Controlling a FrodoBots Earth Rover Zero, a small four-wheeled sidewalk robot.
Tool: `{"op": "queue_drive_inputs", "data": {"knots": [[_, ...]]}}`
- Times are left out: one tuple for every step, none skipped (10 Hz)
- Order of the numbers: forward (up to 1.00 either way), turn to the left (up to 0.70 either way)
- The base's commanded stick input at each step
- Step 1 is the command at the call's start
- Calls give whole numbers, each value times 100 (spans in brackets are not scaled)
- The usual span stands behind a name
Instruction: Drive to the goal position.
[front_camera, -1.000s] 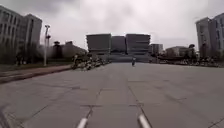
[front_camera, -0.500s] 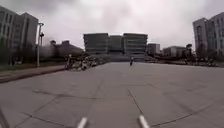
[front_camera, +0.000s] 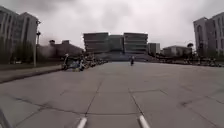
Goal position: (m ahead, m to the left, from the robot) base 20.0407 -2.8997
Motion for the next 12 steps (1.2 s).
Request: {"op": "queue_drive_inputs", "data": {"knots": [[100,-1],[100,0],[100,0],[100,0],[100,0],[100,0],[100,0],[100,-21],[100,-16],[100,-5],[100,-30],[100,0]]}}
